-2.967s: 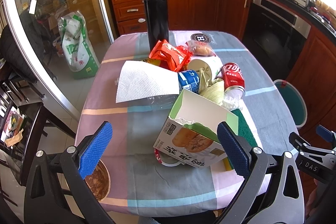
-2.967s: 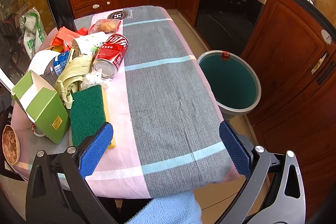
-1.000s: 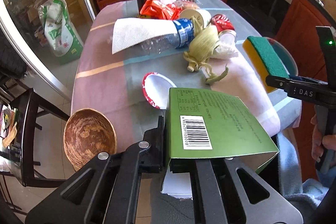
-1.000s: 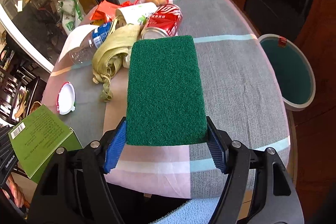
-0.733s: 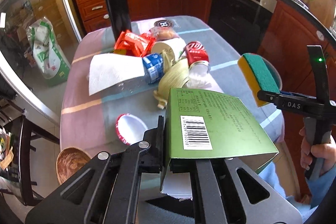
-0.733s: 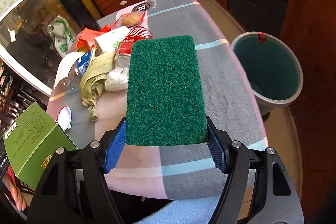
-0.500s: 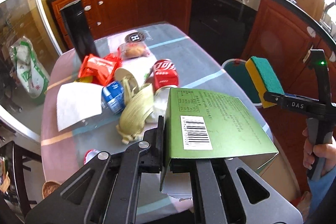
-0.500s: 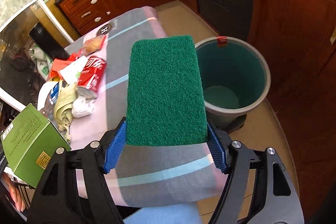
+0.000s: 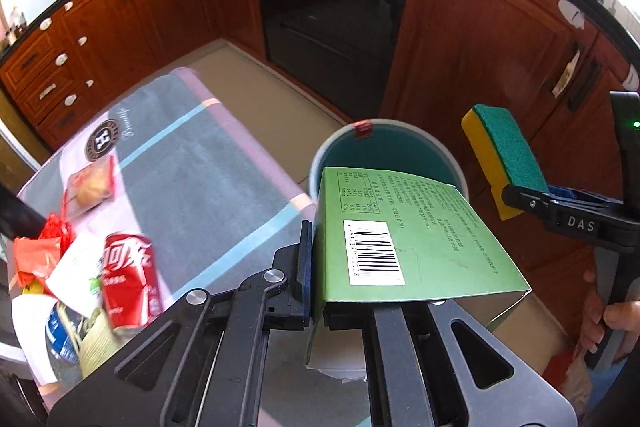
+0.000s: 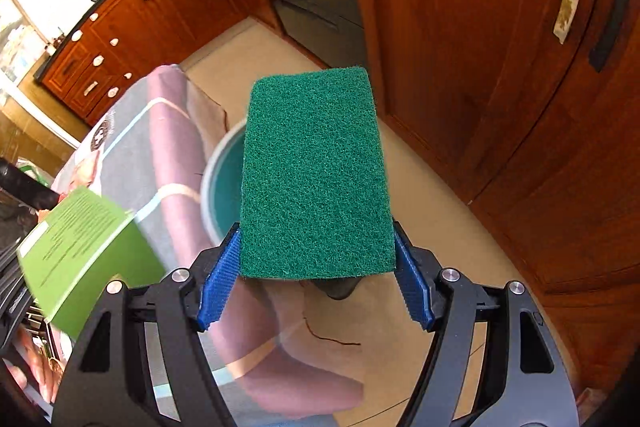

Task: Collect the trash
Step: 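Carry box and sponge over the teal bin and open both grippers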

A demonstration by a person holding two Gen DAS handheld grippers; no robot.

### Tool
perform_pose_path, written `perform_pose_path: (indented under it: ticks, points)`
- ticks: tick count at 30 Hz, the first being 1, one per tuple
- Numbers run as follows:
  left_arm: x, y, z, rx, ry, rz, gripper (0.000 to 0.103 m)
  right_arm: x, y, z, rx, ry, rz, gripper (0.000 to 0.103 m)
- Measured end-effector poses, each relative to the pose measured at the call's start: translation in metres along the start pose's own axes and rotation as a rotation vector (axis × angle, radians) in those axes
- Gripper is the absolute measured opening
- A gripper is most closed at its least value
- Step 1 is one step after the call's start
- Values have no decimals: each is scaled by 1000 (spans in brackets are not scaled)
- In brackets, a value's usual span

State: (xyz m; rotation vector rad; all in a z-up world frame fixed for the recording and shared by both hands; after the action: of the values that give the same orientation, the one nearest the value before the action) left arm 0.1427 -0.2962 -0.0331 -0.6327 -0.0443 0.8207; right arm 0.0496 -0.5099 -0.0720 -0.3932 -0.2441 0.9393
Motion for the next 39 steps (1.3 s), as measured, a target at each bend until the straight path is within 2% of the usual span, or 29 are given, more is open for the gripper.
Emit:
perform_pose_path:
  ticks: [6, 12, 14, 15, 18, 19, 26, 28, 30, 31, 32, 39]
  points:
    - [-14, -27, -69, 86, 36, -22, 6, -14, -24, -23, 38, 25, -35, 68]
    - [-13, -43, -121, 158, 61, -14, 10, -9, -42, -43, 65, 42, -28, 68]
    - [-12, -41, -128, 197, 67, 7, 29, -6, -46, -48, 72, 40, -28, 68]
    - [-12, -40, -127, 194, 57, 1, 46, -5, -47, -50, 74, 40, -27, 68]
    - [-14, -34, -120, 162, 21, -44, 65, -5, -49, -54, 76, 44, -15, 68]
    - [-14, -33, -118, 161, 21, -47, 68, -1, -50, -56, 79, 44, -11, 68]
    - [-3, -23, -101, 150, 31, -17, 83, 21, -46, -66, 102, 27, 29, 68]
    - [-1, -21, -95, 137, 26, -17, 93, 27, -44, -69, 112, 20, 42, 69]
    - [1, -18, -88, 122, 21, -13, 97, 33, -42, -74, 139, 1, 45, 75]
    - [1, -17, -85, 119, 23, -12, 97, 35, -41, -75, 149, -1, 41, 82]
    - [2, -16, -83, 119, 26, -11, 98, 37, -41, -75, 153, 4, 40, 84]
    - [7, -9, -72, 120, 31, 5, 99, 42, -34, -73, 160, 46, 37, 87]
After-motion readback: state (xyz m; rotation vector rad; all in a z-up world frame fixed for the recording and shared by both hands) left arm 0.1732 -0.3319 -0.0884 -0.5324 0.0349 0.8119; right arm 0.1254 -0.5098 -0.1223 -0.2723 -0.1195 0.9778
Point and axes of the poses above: each gripper's, at about its wrist camera, not at the fingertips, and z roughly against the way its jaws point, x to its left, y to its underside, the point moved 1 cm from there along -z, roughly the way its jaws point, and after that the axes turned 14 degrees about y, right-handed, at the moved point
